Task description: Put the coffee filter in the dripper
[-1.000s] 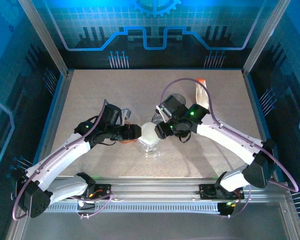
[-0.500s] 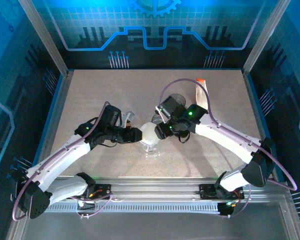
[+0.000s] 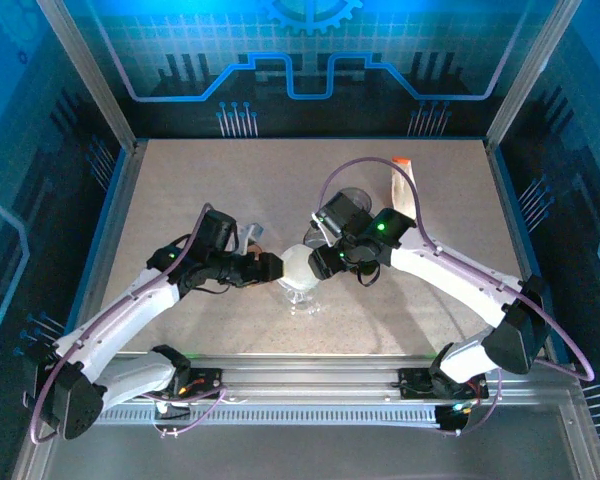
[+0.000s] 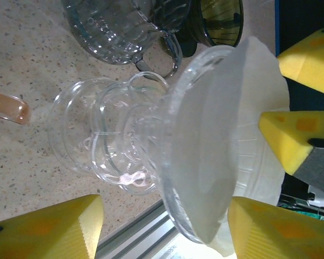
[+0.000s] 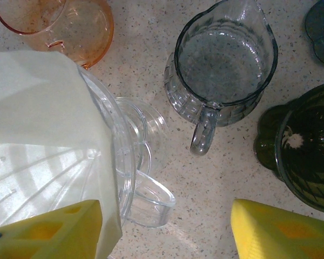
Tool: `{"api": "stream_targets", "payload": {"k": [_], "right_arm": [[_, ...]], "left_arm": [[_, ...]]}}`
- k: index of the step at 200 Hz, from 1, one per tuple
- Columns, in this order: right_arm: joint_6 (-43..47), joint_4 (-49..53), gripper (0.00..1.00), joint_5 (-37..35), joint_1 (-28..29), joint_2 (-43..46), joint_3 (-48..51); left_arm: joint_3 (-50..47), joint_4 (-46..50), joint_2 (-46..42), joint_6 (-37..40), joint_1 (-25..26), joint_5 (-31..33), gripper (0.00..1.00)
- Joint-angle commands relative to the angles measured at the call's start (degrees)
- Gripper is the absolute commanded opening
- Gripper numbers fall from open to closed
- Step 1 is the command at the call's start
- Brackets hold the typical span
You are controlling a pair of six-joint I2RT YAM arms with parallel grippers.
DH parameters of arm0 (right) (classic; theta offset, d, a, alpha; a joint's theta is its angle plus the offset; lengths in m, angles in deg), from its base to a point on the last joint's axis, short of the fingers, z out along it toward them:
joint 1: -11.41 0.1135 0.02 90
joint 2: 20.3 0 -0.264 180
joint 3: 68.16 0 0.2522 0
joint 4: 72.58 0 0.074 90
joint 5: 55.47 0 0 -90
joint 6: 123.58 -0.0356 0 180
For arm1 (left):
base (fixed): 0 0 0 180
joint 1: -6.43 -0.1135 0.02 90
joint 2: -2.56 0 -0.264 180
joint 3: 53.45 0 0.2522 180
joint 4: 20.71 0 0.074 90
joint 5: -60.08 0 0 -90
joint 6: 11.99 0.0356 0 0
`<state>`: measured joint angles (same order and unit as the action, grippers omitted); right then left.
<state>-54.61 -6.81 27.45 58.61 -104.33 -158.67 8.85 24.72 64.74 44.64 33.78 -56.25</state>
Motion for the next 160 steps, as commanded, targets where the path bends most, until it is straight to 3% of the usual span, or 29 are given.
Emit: {"api": "stream_targets", "payload": {"k": [1,40,160], "right_arm": [[-0.42,0.23,0.68,-0.1,0.21,-1.01,-2.53],[-0.1,-1.32,0.72,1.21,1.5,-4.96,-5.52],[2.32,2.36,0.74,-1.44,4.47,-14.35,-8.75]], "left_arm": [[-0.72,-1.06,-1.35,-1.08,-0.28,-0.82,0.63],[-1.92,-2.98,-0.35,-1.72,-0.29,-1.55,0.5],[-3.61,-5.37,-0.06,-2.44,-0.29,-1.79,0.49]]}}
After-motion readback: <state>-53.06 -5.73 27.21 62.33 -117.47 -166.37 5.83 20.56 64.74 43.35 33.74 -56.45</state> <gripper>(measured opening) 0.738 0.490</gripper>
